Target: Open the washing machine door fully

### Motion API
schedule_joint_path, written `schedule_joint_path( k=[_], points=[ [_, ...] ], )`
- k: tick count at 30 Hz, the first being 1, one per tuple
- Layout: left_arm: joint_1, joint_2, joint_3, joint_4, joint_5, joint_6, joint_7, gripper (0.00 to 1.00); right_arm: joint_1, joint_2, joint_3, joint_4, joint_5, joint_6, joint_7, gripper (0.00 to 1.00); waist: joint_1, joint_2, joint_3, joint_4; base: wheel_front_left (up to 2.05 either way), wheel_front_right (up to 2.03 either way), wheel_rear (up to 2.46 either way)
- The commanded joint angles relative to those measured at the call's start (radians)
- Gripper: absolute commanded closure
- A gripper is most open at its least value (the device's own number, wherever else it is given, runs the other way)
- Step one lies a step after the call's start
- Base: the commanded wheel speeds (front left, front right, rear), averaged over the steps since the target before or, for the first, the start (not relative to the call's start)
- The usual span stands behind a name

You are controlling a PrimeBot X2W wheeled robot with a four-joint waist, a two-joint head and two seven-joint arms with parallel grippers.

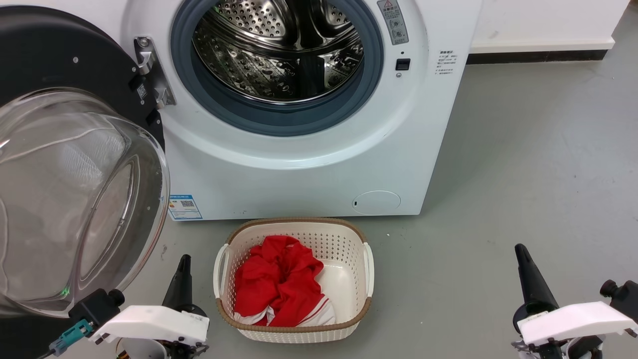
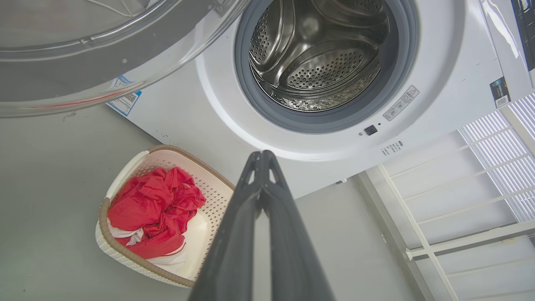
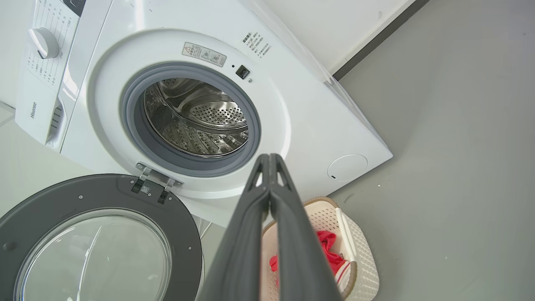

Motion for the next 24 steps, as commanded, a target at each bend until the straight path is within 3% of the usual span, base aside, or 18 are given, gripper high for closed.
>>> schedule_joint_path(
  k=[1, 24],
  points=[
    [-0.026, 0.001, 0.007, -0.008, -0.023, -0.007, 0.005, 1.00, -0.030, -0.008, -0.003, -0.006, 0.028, 0.000, 0.003, 1.00, 0.0000, 0.0000, 0.000, 0.000, 0.00, 0.00, 0.00],
    [-0.046, -0.018, 0.060, 0.014, -0.288, -0.052, 0.073, 1.00, -0.062, -0.009, -0.026, 0.033, 0.316, 0.000, 0.050, 1.00, 0.0000, 0.0000, -0.006, 0.000, 0.00, 0.00, 0.00]
  ],
)
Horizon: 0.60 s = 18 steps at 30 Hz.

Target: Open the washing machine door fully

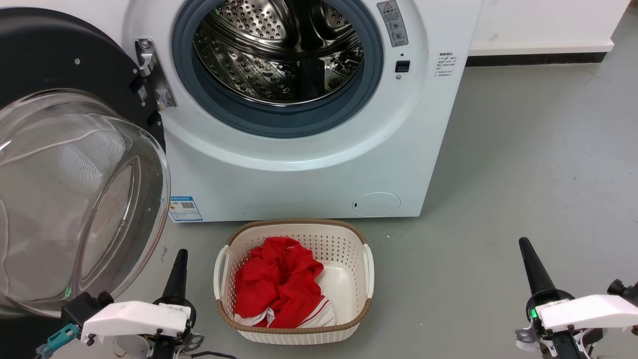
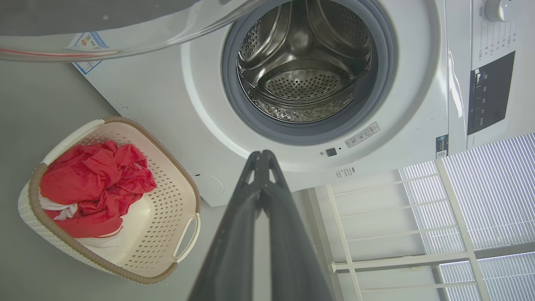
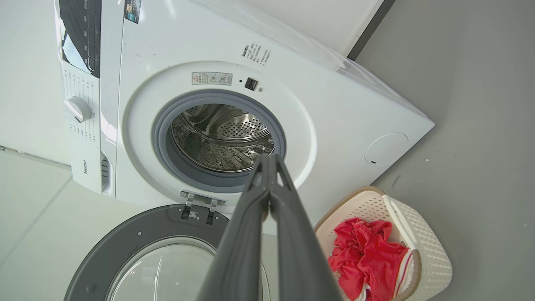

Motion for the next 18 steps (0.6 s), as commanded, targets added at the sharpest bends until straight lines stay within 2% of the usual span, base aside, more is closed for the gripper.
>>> schedule_joint_path(
  k=[1, 18],
  points=[
    [-0.021, -0.003, 0.009, -0.004, -0.032, -0.008, 0.009, 1.00, -0.025, -0.005, -0.005, -0.003, 0.036, 0.000, 0.007, 1.00, 0.0000, 0.0000, -0.001, 0.000, 0.00, 0.00, 0.00],
    [-0.031, -0.013, 0.040, 0.010, -0.187, -0.035, 0.049, 1.00, -0.045, -0.003, -0.021, 0.022, 0.203, 0.000, 0.038, 1.00, 0.0000, 0.0000, -0.005, 0.000, 0.00, 0.00, 0.00]
  ],
)
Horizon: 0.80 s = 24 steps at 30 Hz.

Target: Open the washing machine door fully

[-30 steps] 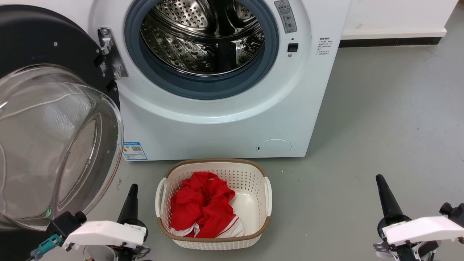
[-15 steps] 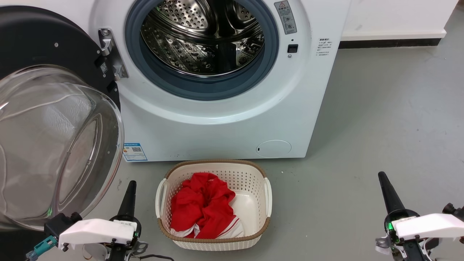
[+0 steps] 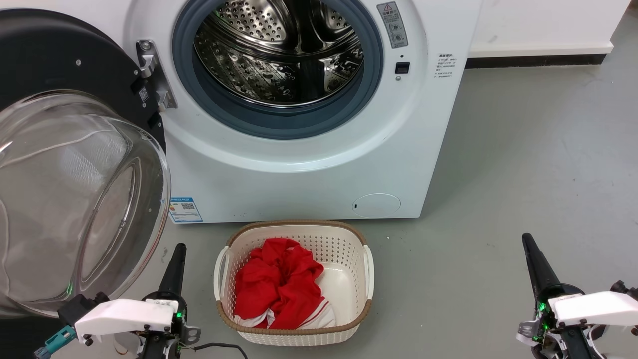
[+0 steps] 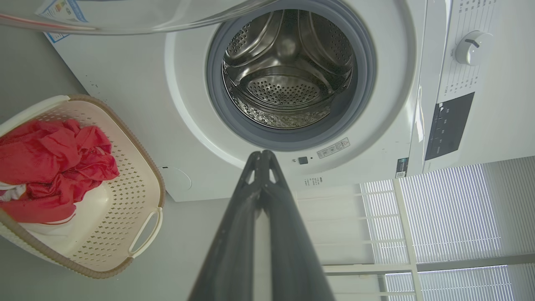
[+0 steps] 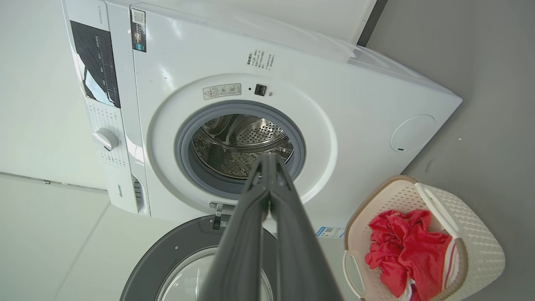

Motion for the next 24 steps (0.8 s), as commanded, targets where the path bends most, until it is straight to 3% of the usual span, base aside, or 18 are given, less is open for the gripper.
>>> schedule_joint_path(
  k=[1, 24],
  points=[
    [-0.014, -0.001, 0.005, -0.001, -0.020, -0.008, 0.005, 1.00, -0.024, -0.003, -0.003, 0.001, 0.024, 0.000, 0.005, 1.00, 0.0000, -0.0001, 0.000, 0.000, 0.00, 0.00, 0.00],
    [-0.029, -0.012, 0.037, 0.013, -0.181, -0.035, 0.046, 1.00, -0.044, 0.002, -0.022, 0.026, 0.194, 0.000, 0.038, 1.00, 0.0000, -0.0001, -0.006, 0.000, 0.00, 0.00, 0.00]
  ],
)
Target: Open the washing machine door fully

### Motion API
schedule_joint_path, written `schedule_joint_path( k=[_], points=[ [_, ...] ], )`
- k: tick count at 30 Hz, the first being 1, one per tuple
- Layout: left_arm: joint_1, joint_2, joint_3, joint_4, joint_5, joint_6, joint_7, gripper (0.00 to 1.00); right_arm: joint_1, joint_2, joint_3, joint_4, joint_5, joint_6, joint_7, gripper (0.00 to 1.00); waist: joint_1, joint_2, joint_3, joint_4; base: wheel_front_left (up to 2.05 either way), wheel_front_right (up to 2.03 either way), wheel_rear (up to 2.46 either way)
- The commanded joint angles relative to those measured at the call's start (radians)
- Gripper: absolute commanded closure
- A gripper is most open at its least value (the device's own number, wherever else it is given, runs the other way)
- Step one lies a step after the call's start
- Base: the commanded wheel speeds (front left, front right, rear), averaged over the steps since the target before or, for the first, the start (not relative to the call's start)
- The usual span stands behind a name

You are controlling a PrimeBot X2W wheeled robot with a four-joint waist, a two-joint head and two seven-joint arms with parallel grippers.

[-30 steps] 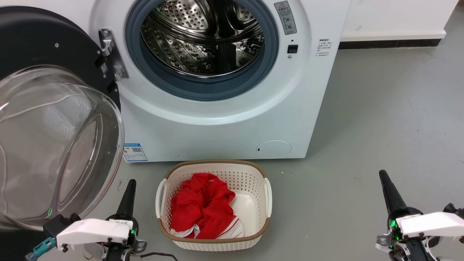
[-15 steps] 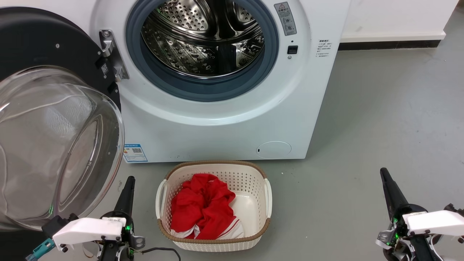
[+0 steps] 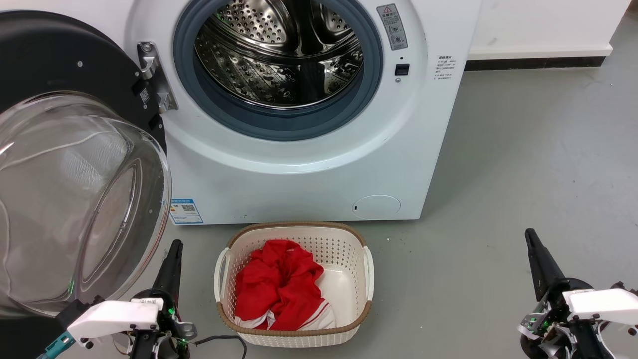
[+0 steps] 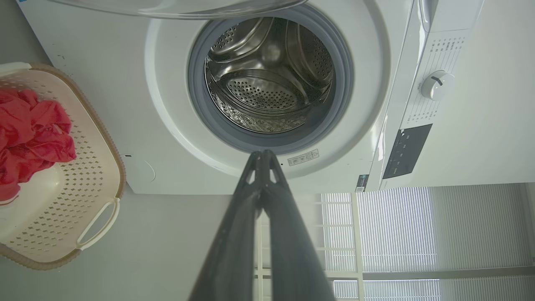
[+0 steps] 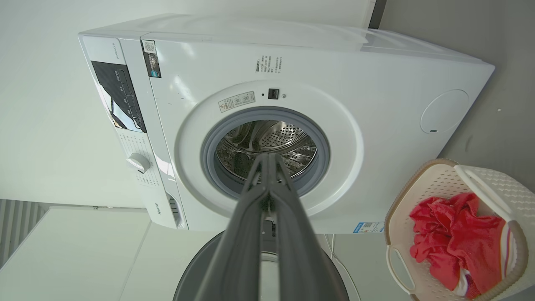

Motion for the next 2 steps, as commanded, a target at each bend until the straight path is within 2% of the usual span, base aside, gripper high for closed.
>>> schedule_joint_path(
  k=[1, 2],
  points=[
    [-0.018, -0.001, 0.003, 0.002, -0.012, -0.008, 0.005, 1.00, -0.022, 0.001, -0.002, 0.003, 0.016, 0.000, 0.005, 1.00, -0.0001, -0.0001, 0.000, 0.000, 0.00, 0.00, 0.00],
    [-0.018, -0.001, 0.005, 0.002, -0.019, -0.009, 0.007, 1.00, -0.023, 0.001, -0.003, 0.004, 0.023, 0.000, 0.008, 1.00, -0.0001, -0.0001, 0.000, 0.000, 0.00, 0.00, 0.00]
  ],
)
